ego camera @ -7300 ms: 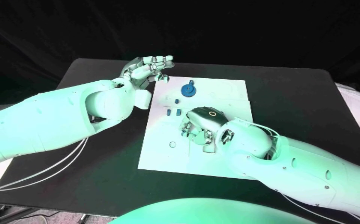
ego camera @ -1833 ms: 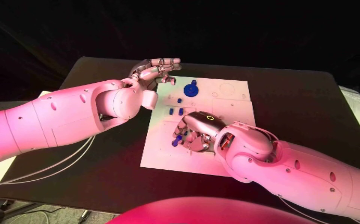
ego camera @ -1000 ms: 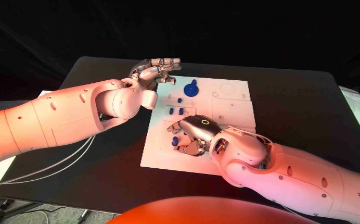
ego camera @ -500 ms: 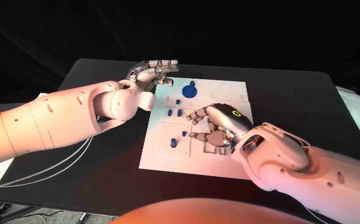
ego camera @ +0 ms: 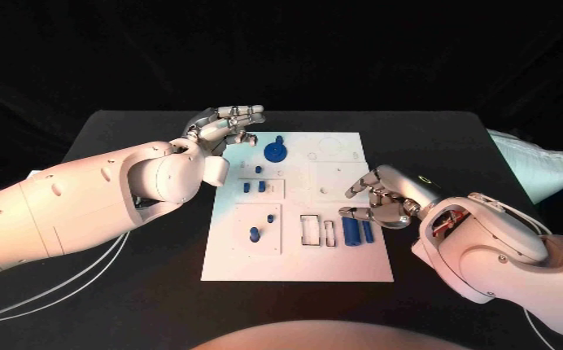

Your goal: Assemble the parts on the task board

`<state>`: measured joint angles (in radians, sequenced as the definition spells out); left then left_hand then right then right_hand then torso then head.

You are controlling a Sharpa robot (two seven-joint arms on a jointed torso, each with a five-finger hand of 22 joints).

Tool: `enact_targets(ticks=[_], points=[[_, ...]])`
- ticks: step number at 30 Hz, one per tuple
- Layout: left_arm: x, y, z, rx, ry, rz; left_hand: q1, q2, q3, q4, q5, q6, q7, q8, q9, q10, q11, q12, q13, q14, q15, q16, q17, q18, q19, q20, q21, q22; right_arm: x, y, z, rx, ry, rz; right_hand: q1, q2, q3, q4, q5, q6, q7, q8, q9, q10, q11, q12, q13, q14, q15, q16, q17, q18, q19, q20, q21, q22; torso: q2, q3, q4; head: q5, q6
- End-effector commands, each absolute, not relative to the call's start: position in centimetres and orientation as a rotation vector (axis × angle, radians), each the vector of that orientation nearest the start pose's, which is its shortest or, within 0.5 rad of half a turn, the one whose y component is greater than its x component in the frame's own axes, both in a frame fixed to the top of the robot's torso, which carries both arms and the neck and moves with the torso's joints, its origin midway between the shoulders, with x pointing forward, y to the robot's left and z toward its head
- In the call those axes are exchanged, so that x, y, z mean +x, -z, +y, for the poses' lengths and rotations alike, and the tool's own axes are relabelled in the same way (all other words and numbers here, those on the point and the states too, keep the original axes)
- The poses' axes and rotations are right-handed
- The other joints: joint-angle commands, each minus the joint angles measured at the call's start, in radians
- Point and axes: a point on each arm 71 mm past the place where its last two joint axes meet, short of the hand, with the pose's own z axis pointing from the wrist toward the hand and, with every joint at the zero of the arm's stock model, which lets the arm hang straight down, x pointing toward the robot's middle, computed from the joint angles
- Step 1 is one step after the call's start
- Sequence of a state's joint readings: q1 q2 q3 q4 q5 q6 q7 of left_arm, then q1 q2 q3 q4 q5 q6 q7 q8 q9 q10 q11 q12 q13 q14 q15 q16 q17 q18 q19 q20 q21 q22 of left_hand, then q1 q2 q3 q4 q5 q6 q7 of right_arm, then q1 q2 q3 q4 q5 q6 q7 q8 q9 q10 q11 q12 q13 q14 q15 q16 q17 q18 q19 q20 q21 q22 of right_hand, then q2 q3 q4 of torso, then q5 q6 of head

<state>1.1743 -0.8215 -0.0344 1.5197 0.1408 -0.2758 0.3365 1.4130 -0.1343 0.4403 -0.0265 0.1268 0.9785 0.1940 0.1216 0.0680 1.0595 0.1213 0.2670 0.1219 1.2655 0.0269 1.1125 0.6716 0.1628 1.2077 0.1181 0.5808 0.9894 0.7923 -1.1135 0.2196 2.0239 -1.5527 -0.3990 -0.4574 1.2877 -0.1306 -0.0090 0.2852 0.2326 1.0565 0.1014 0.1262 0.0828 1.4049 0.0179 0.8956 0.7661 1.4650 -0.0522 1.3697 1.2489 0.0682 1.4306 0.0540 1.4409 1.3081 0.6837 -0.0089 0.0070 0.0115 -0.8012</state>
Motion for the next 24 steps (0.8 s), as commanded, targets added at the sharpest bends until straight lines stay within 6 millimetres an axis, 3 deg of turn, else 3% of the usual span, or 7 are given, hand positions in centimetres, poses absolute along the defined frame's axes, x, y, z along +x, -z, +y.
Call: enact_targets(ticks=[1, 7, 12, 17, 24], points=[[48.5, 19.5, 19.5, -1.312, 1.622, 1.478, -0.007, 0.003, -0.006, 0.000, 0.003, -0.007, 0.003, 0.007, 0.002, -0.007, -0.003, 0.007, 0.001, -0.009, 0.001, 0.005, -0.001, 0.019, -0.002, 0.007, -0.007, -0.001, 35.5, 21.1, -21.3, 0.122, -0.485, 1.853, -0.019, 0.026, -0.045, 0.002, 0.017, 0.005, 0.002, 0.014, 0.007, -0.026, 0.000, 0.095, 0.127, 0.057, -0.003, 0.019, 0.026, -0.015, 0.009, 0.003, 0.012, 0.026, -0.002, 0.0010, -0.0092, -0.011, -0.001], [48.5, 19.6, 19.5, -1.309, 1.625, 1.484, -0.007, 0.004, -0.006, 0.000, 0.003, -0.007, 0.003, 0.008, 0.002, -0.008, -0.003, 0.008, 0.001, -0.009, 0.001, 0.005, -0.001, 0.019, -0.002, 0.007, -0.007, -0.001, 35.5, 21.8, -21.7, 0.068, -0.422, 1.915, -0.039, 0.058, -0.091, 0.006, 0.016, -0.002, 0.003, 0.025, 0.017, -0.043, 0.003, 0.133, 0.200, 0.056, 0.002, 0.026, 0.037, -0.015, 0.006, 0.005, 0.015, 0.032, -0.001, -0.0008, -0.0054, -0.013, 0.001], [48.5, 19.7, 19.5, -1.311, 1.624, 1.486, -0.006, 0.005, -0.005, -0.001, 0.004, -0.008, 0.003, 0.008, 0.002, -0.008, -0.003, 0.009, 0.001, -0.009, 0.001, 0.005, -0.001, 0.019, -0.002, 0.007, -0.007, -0.001, 35.6, 22.2, -21.5, 0.029, -0.391, 1.937, -0.064, 0.083, -0.115, 0.007, 0.010, -0.003, 0.003, 0.034, 0.024, -0.033, 0.003, 0.178, 0.264, 0.058, 0.003, 0.035, 0.051, -0.015, 0.006, 0.007, 0.018, 0.035, 0.000, 0.0001, -0.0079, -0.010, -0.001], [48.5, 19.8, 19.6, -1.312, 1.624, 1.488, -0.006, 0.005, -0.005, -0.001, 0.004, -0.008, 0.003, 0.008, 0.002, -0.008, -0.003, 0.009, 0.001, -0.009, 0.001, 0.005, -0.001, 0.019, -0.002, 0.007, -0.007, -0.001, 35.7, 22.6, -21.3, -0.005, -0.372, 1.955, -0.073, 0.095, -0.128, 0.007, 0.009, 0.001, 0.001, 0.042, 0.030, -0.035, 0.002, 0.184, 0.279, 0.057, 0.002, 0.035, 0.052, -0.015, 0.006, 0.007, 0.018, 0.036, 0.000, -0.0014, -0.0085, -0.009, -0.001], [48.5, 19.8, 19.6, -1.313, 1.622, 1.488, -0.006, 0.005, -0.005, -0.001, 0.004, -0.008, 0.003, 0.008, 0.002, -0.008, -0.003, 0.009, 0.001, -0.009, 0.001, 0.005, -0.001, 0.019, -0.002, 0.007, -0.007, -0.001, 35.8, 23.2, -21.0, -0.043, -0.353, 1.990, -0.079, 0.108, -0.137, 0.006, 0.006, 0.004, -0.001, 0.048, 0.037, -0.040, 0.001, 0.179, 0.283, 0.056, 0.002, 0.031, 0.046, -0.015, 0.004, 0.006, 0.018, 0.035, 0.001, -0.0005, -0.0091, -0.010, -0.001]])
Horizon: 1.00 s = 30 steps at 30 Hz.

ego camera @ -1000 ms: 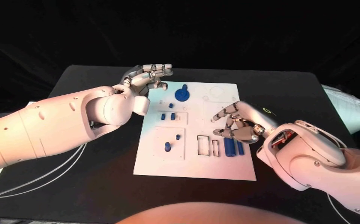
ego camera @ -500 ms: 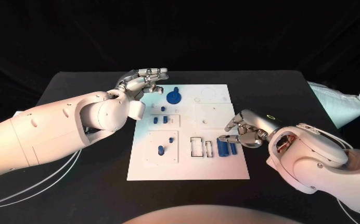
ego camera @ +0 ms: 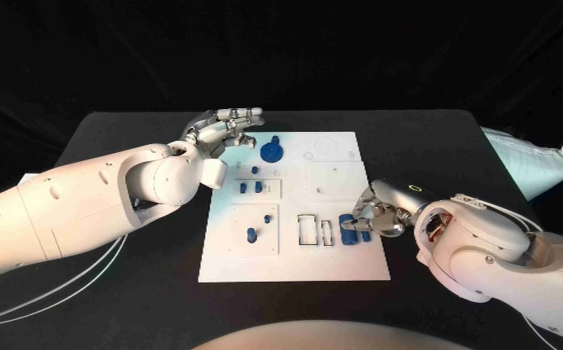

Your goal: Assemble the parts on the task board

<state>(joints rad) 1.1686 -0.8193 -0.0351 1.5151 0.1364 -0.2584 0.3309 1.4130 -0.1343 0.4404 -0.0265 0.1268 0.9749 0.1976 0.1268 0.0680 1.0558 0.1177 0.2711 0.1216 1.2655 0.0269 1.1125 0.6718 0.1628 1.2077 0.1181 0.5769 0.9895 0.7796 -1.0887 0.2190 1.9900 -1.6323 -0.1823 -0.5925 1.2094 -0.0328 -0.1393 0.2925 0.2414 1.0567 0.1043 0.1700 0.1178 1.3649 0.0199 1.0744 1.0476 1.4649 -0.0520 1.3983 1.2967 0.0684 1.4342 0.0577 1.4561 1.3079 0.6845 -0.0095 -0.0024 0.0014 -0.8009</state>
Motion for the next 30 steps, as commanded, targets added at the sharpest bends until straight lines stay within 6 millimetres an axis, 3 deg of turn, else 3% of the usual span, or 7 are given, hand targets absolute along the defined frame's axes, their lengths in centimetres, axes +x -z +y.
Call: enact_targets(ticks=[1, 8, 16, 24, 30], points=[[48.5, 19.8, 19.6, -1.313, 1.622, 1.488, -0.006, 0.005, -0.005, -0.001, 0.004, -0.004, -0.001, 0.003, 0.002, -0.004, 0.001, 0.005, 0.001, -0.009, 0.001, 0.005, -0.002, 0.019, -0.002, 0.007, -0.003, -0.001, 35.8, 23.3, -21.0, -0.046, -0.351, 1.992, -0.001, 0.012, -0.007, -0.001, -0.002, 0.004, -0.004, 0.005, 0.002, -0.001, -0.001, 0.000, 0.001, 0.056, 0.002, 0.002, -0.002, -0.015, 0.001, 0.002, 0.003, 0.035, 0.000, 0.0002, 0.0003, 0.000, -0.002], [48.4, 19.8, 19.7, -1.312, 1.622, 1.486, -0.006, 0.005, -0.005, -0.001, 0.004, -0.004, -0.001, 0.003, 0.002, -0.004, 0.001, 0.005, 0.001, -0.009, 0.001, 0.005, -0.002, 0.019, -0.002, 0.007, -0.003, -0.001, 35.9, 23.7, -20.9, -0.052, -0.340, 1.998, 0.003, 0.014, -0.012, -0.002, 0.007, 0.003, -0.004, 0.008, 0.006, -0.005, -0.001, -0.005, 0.002, 0.054, 0.001, -0.002, -0.007, -0.014, -0.002, 0.002, 0.000, 0.031, 0.001, -0.0001, -0.0011, 0.001, -0.003], [48.4, 19.9, 19.6, -1.311, 1.624, 1.488, -0.006, 0.005, -0.005, -0.001, 0.004, -0.005, 0.000, 0.003, 0.002, -0.006, 0.001, 0.006, 0.001, -0.010, 0.001, 0.005, -0.002, 0.019, -0.002, 0.007, -0.003, -0.001, 36.1, 24.5, -20.4, -0.053, -0.345, 2.015, 0.018, 0.022, -0.016, -0.004, 0.017, 0.005, -0.006, 0.015, 0.013, -0.007, -0.003, -0.007, 0.009, 0.054, 0.000, -0.003, -0.007, -0.014, -0.003, 0.001, 0.000, 0.031, 0.000, -0.0004, 0.0017, 0.004, -0.006], [48.4, 19.9, 19.7, -1.313, 1.621, 1.488, -0.006, 0.005, -0.005, -0.001, 0.004, -0.005, 0.000, 0.003, 0.002, -0.006, 0.001, 0.006, 0.001, -0.010, 0.001, 0.005, -0.002, 0.019, -0.002, 0.007, -0.003, -0.001, 35.9, 25.3, -19.8, -0.049, -0.359, 2.035, 0.089, 0.035, -0.016, -0.019, 0.020, 0.010, -0.010, 0.032, 0.032, -0.004, -0.007, -0.006, 0.032, 0.055, -0.003, -0.001, -0.002, -0.015, -0.002, -0.002, 0.002, 0.035, 0.000, -0.0019, -0.0002, 0.008, -0.009], [48.4, 19.9, 19.2, -1.310, 1.632, 1.494, -0.006, 0.005, -0.005, -0.001, 0.004, -0.005, 0.000, 0.003, 0.002, -0.006, 0.001, 0.006, 0.001, -0.010, 0.001, 0.005, -0.002, 0.019, -0.002, 0.007, -0.003, -0.001, 36.0, 25.1, -19.6, 0.013, -0.398, 1.998, 0.181, 0.081, 0.033, -0.053, -0.045, 0.038, -0.023, 0.056, 0.055, 0.024, -0.019, 0.045, 0.093, 0.060, -0.013, 0.016, 0.025, -0.017, 0.005, -0.009, 0.008, 0.047, -0.001, -0.0012, 0.0002, 0.012, -0.009]])
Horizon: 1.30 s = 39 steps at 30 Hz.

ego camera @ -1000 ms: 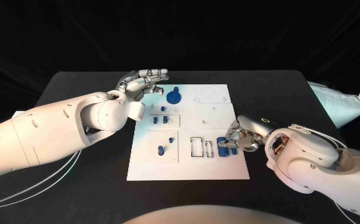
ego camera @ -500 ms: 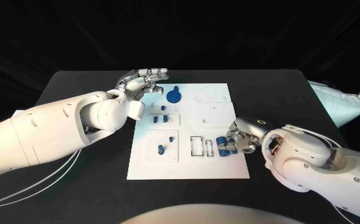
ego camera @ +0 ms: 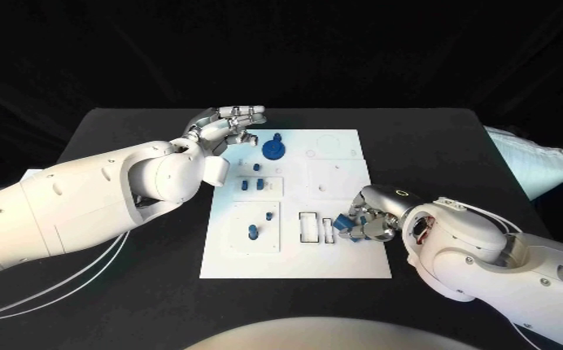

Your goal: Assemble the parts on the task board

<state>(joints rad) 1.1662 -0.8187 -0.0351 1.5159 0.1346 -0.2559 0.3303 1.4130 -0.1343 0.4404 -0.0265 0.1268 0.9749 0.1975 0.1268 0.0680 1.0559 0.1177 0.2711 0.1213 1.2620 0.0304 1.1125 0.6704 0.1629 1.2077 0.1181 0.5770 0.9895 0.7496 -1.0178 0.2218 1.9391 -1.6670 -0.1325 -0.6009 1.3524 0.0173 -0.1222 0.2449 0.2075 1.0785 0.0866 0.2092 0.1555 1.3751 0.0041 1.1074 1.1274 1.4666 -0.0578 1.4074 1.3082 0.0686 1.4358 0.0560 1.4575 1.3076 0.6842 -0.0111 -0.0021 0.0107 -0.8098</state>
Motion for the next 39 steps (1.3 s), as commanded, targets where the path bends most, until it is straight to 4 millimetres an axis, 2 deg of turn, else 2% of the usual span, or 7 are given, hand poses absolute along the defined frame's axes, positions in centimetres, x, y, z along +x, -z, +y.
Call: enact_targets(ticks=[1, 3, 6, 13, 19, 29, 39], points=[[48.4, 19.9, 19.1, -1.310, 1.634, 1.496, -0.006, 0.005, -0.005, -0.001, 0.004, -0.005, 0.000, 0.003, 0.002, -0.006, 0.001, 0.006, 0.002, -0.006, -0.002, 0.005, -0.001, 0.019, -0.002, 0.007, -0.003, -0.001, 36.0, 25.1, -19.5, 0.022, -0.403, 1.991, 0.039, 0.037, 0.020, -0.003, -0.011, 0.018, -0.007, 0.019, 0.019, 0.015, -0.004, 0.014, 0.016, 0.059, -0.007, 0.008, 0.016, -0.018, 0.004, -0.008, 0.007, 0.049, -0.001, 0.0004, -0.0001, 0.003, 0.000], [48.3, 19.9, 19.0, -1.309, 1.638, 1.499, -0.006, 0.005, -0.005, -0.001, 0.004, -0.005, 0.000, 0.003, 0.002, -0.006, 0.001, 0.006, 0.002, -0.006, -0.002, 0.005, -0.001, 0.019, -0.002, 0.007, -0.003, -0.001, 36.0, 24.9, -19.5, 0.049, -0.417, 1.967, 0.038, 0.057, 0.032, 0.007, -0.002, 0.023, -0.011, 0.022, 0.025, 0.019, -0.007, 0.018, 0.023, 0.060, -0.010, 0.012, 0.022, -0.019, 0.008, -0.010, 0.010, 0.055, 0.000, 0.0000, -0.0018, 0.005, 0.001], [48.3, 20.0, 19.0, -1.310, 1.637, 1.500, -0.006, 0.005, -0.005, -0.001, 0.004, -0.005, 0.000, 0.003, 0.002, -0.006, 0.001, 0.006, 0.002, -0.006, -0.002, 0.005, -0.001, 0.019, -0.002, 0.007, -0.003, -0.001, 35.9, 24.4, -19.5, 0.098, -0.444, 1.926, 0.039, 0.066, 0.042, 0.014, 0.006, 0.030, -0.015, 0.026, 0.032, 0.024, -0.010, 0.023, 0.031, 0.061, -0.012, 0.015, 0.027, -0.020, 0.011, -0.012, 0.013, 0.060, 0.001, 0.0009, -0.0019, 0.005, 0.004], [48.3, 20.0, 19.0, -1.312, 1.634, 1.502, -0.007, 0.005, -0.006, -0.001, 0.004, -0.006, 0.000, 0.004, 0.001, -0.008, 0.002, 0.008, 0.002, -0.007, -0.002, 0.005, -0.001, 0.019, -0.002, 0.007, -0.004, -0.001, 35.6, 23.5, -19.1, 0.223, -0.527, 1.892, 0.011, 0.054, 0.042, 0.043, 0.050, 0.035, -0.018, 0.029, 0.049, 0.026, -0.013, 0.019, 0.038, 0.062, -0.016, 0.017, 0.031, -0.021, 0.013, -0.017, 0.015, 0.063, 0.000, 0.0005, -0.0001, 0.004, 0.006], [48.3, 20.0, 19.0, -1.313, 1.635, 1.504, -0.007, 0.005, -0.006, -0.001, 0.004, -0.006, 0.000, 0.004, 0.001, -0.008, 0.002, 0.008, 0.002, -0.007, -0.002, 0.005, -0.001, 0.019, -0.002, 0.007, -0.004, -0.001, 35.3, 23.6, -18.2, 0.241, -0.566, 1.953, -0.074, 0.041, -0.001, 0.047, 0.145, 0.034, -0.016, 0.025, 0.065, 0.026, -0.011, 0.005, 0.038, 0.060, -0.014, 0.014, 0.027, -0.021, 0.012, -0.016, 0.015, 0.062, 0.000, -0.0011, 0.0013, 0.005, 0.006], [48.2, 20.0, 18.9, -1.313, 1.638, 1.506, -0.007, 0.005, -0.006, -0.001, 0.004, -0.006, 0.000, 0.004, 0.001, -0.008, 0.002, 0.008, 0.002, -0.007, -0.002, 0.005, -0.001, 0.019, -0.002, 0.007, -0.004, -0.001, 35.4, 24.5, -16.5, 0.189, -0.586, 2.049, -0.110, 0.057, -0.024, 0.047, 0.143, 0.050, -0.023, 0.032, 0.086, 0.029, -0.017, -0.007, 0.038, 0.060, -0.018, 0.012, 0.027, -0.020, 0.011, -0.018, 0.014, 0.061, 0.000, -0.0021, 0.0002, 0.006, 0.003], [48.2, 20.0, 18.8, -1.312, 1.643, 1.510, -0.008, 0.005, -0.006, -0.001, 0.004, -0.007, 0.001, 0.005, 0.002, -0.009, 0.002, 0.009, 0.002, -0.008, -0.002, 0.006, -0.002, 0.019, -0.003, 0.007, -0.004, -0.002, 35.7, 24.9, -15.5, 0.188, -0.600, 2.044, -0.133, 0.058, -0.044, 0.047, 0.128, 0.049, -0.025, 0.032, 0.100, 0.030, -0.018, -0.019, 0.034, 0.059, -0.020, 0.008, 0.022, -0.020, 0.010, -0.020, 0.012, 0.058, 0.001, -0.0004, -0.0008, 0.008, 0.002]])
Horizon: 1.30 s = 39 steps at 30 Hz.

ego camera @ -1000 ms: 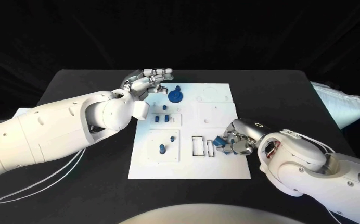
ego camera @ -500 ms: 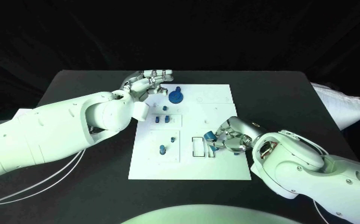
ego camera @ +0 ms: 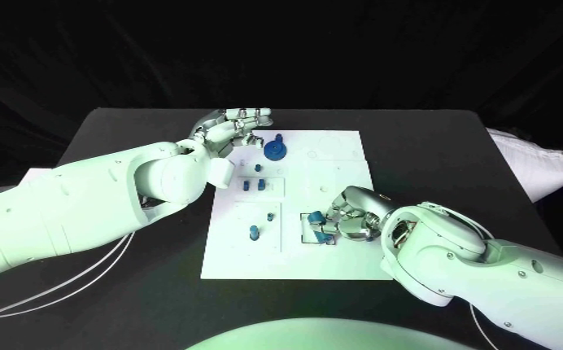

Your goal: Assemble the parts on the task board

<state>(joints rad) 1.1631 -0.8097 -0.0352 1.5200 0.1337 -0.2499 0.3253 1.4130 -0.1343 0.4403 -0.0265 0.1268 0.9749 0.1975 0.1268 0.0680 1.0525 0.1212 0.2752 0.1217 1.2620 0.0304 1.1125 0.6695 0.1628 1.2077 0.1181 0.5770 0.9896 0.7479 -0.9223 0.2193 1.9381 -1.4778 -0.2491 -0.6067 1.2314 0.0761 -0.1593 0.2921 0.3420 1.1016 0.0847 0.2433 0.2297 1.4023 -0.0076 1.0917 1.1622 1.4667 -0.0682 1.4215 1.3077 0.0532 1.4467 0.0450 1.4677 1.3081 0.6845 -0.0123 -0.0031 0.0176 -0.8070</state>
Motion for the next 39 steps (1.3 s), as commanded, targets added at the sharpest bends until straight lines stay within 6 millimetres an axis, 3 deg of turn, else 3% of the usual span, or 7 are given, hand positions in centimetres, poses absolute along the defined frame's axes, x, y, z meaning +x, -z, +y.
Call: enact_targets(ticks=[1, 4, 8, 11, 22, 32, 39], points=[[48.20, 20.04, 18.81, -1.312, 1.643, 1.511, -0.008, 0.005, -0.006, -0.001, 0.004, -0.007, 0.001, 0.005, 0.002, -0.006, -0.001, 0.005, 0.001, -0.008, -0.002, 0.006, -0.001, 0.019, -0.003, 0.007, -0.004, -0.002, 35.76, 24.95, -15.43, 0.189, -0.601, 2.042, -0.017, -0.001, -0.012, 0.000, -0.013, 0.025, -0.023, -0.003, 0.028, 0.003, -0.007, -0.006, -0.001, 0.059, -0.009, -0.006, 0.023, -0.004, -0.001, -0.010, 0.002, 0.058, 0.000, 0.0009, -0.0002, 0.001, -0.001], [48.20, 20.04, 18.82, -1.312, 1.643, 1.511, -0.008, 0.005, -0.006, -0.001, 0.004, -0.007, 0.001, 0.005, 0.002, -0.006, -0.001, 0.005, 0.001, -0.008, -0.002, 0.006, -0.001, 0.019, -0.003, 0.007, -0.004, -0.002, 35.81, 24.99, -15.28, 0.191, -0.604, 2.036, -0.041, -0.009, -0.037, -0.001, -0.063, 0.023, -0.023, -0.003, 0.038, 0.002, -0.006, -0.014, -0.002, 0.058, -0.009, -0.009, 0.020, -0.004, -0.002, -0.010, 0.001, 0.056, 0.000, 0.0011, -0.0007, 0.002, -0.001], [48.21, 20.04, 18.85, -1.312, 1.642, 1.511, -0.008, 0.005, -0.006, -0.001, 0.004, -0.007, 0.001, 0.005, 0.002, -0.006, -0.001, 0.005, 0.001, -0.008, -0.002, 0.006, -0.001, 0.019, -0.003, 0.007, -0.004, -0.002, 35.84, 24.99, -15.09, 0.194, -0.610, 2.027, -0.094, -0.025, -0.096, -0.002, -0.198, 0.017, -0.022, -0.005, 0.063, 0.002, -0.006, -0.030, -0.001, 0.057, -0.008, -0.015, 0.014, -0.003, -0.005, -0.009, -0.003, 0.052, 0.000, 0.0011, -0.0013, 0.002, -0.001], [48.21, 20.04, 18.84, -1.312, 1.643, 1.511, -0.008, 0.005, -0.006, -0.001, 0.004, -0.007, 0.001, 0.005, 0.002, -0.006, -0.001, 0.005, 0.001, -0.008, -0.002, 0.006, -0.001, 0.019, -0.003, 0.007, -0.004, -0.002, 35.84, 24.98, -15.03, 0.191, -0.611, 2.023, -0.110, -0.037, -0.113, -0.001, -0.234, 0.015, -0.021, -0.006, 0.071, 0.000, -0.005, -0.038, -0.003, 0.057, -0.008, -0.018, 0.011, -0.002, -0.006, -0.009, -0.004, 0.050, 0.000, 0.0014, -0.0009, 0.002, -0.001], [48.20, 20.05, 18.90, -1.313, 1.641, 1.511, -0.008, 0.005, -0.006, -0.001, 0.004, -0.007, 0.001, 0.005, 0.002, -0.006, -0.001, 0.005, 0.001, -0.008, -0.002, 0.006, -0.001, 0.019, -0.003, 0.007, -0.004, -0.002, 35.70, 24.91, -15.05, 0.163, -0.604, 2.018, -0.043, -0.035, -0.102, -0.015, -0.207, 0.011, -0.021, -0.009, 0.093, -0.001, -0.005, -0.054, -0.003, 0.056, -0.008, -0.024, 0.006, -0.002, -0.008, -0.009, -0.007, 0.047, 0.001, 0.0016, -0.0010, 0.003, -0.003], [48.21, 20.05, 18.86, -1.313, 1.642, 1.512, -0.008, 0.005, -0.006, -0.001, 0.004, -0.007, 0.001, 0.005, 0.002, -0.006, -0.001, 0.005, 0.001, -0.008, -0.002, 0.006, -0.001, 0.019, -0.003, 0.007, -0.004, -0.002, 35.67, 24.92, -14.70, 0.099, -0.588, 2.012, 0.172, -0.032, -0.038, -0.136, -0.227, 0.011, -0.025, -0.009, 0.118, -0.002, -0.010, -0.072, -0.004, 0.057, -0.013, -0.022, 0.013, -0.002, -0.006, -0.012, -0.007, 0.050, 0.000, 0.0011, -0.0006, 0.000, -0.006], [48.22, 20.06, 18.88, -1.314, 1.641, 1.512, -0.009, 0.005, -0.007, -0.001, 0.004, -0.008, 0.001, 0.006, 0.002, -0.008, -0.001, 0.008, 0.002, -0.008, -0.001, 0.006, -0.002, 0.019, -0.003, 0.007, -0.005, -0.002, 35.75, 24.91, -14.58, 0.075, -0.574, 1.987, 0.219, -0.026, -0.012, -0.171, -0.260, 0.015, -0.026, -0.011, 0.125, -0.003, -0.012, -0.087, -0.011, 0.058, -0.014, -0.022, 0.014, -0.003, -0.006, -0.014, -0.007, 0.051, 0.000, 0.0012, -0.0013, 0.000, -0.007]])
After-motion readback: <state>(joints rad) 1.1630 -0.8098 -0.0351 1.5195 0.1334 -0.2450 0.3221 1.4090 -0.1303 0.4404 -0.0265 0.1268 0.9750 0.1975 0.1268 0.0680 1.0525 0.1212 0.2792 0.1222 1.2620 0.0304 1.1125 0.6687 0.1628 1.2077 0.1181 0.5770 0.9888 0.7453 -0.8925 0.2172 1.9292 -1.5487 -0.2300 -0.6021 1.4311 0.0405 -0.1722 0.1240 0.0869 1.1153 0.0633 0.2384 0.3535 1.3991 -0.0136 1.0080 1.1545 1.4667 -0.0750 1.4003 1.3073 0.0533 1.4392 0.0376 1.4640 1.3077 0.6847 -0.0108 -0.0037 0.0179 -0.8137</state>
